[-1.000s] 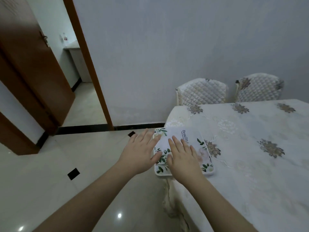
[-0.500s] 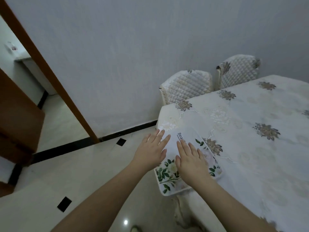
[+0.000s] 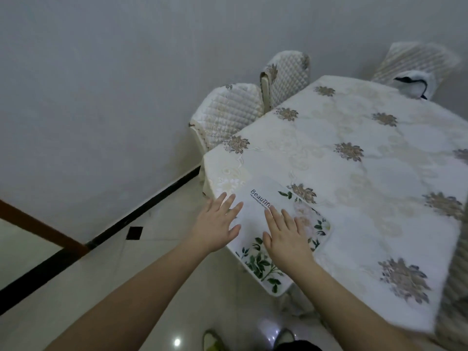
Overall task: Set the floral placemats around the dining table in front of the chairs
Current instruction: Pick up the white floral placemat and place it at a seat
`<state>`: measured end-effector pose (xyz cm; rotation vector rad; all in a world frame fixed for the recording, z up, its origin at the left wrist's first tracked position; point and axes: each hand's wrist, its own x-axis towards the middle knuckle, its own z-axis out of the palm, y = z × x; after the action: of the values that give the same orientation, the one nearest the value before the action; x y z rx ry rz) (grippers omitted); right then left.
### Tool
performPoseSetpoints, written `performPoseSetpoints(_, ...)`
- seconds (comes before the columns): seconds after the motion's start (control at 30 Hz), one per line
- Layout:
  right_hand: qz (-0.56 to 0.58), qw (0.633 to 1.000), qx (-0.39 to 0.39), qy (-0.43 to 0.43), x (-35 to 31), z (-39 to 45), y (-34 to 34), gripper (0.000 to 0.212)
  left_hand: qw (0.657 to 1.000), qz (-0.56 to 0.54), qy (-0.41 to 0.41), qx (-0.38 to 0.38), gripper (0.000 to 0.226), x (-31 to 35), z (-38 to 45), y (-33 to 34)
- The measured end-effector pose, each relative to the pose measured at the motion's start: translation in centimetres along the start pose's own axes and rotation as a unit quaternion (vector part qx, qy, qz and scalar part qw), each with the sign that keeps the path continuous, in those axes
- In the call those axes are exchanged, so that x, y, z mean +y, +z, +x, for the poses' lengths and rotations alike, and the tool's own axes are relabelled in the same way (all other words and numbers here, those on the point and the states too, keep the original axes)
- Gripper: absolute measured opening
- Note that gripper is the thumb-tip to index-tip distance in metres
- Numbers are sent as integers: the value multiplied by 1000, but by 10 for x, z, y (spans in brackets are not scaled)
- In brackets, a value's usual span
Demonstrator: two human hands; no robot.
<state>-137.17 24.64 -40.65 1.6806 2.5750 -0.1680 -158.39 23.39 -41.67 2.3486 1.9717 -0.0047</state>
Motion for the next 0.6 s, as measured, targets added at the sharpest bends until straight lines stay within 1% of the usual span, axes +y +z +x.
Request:
performPoseSetpoints(0.1, 6, 1000, -8, 29, -1, -11, 9, 57, 999, 4, 32, -29, 78, -6, 8, 10)
performPoseSetpoints(0.17, 16, 999, -12, 46, 2, -16, 15, 58, 998, 10, 42, -40, 79, -10, 12, 17)
performPoseSetpoints(0.33, 49, 995, -14, 90, 5, -25, 27, 59, 997, 16, 55, -53, 63, -10, 24, 29)
performPoseSetpoints(0.43, 89, 989, -10, 117, 10, -23, 38, 59, 997, 15, 60, -46, 64, -11, 30, 38)
performPoseSetpoints(0.53, 116, 984, -25, 134, 16, -24, 52, 65, 995, 22, 68, -64, 71, -9, 36, 45)
performPoseSetpoints(0.6, 121, 981, -29, 148, 22, -25, 59, 76, 993, 23, 77, -85, 78, -4, 43, 48)
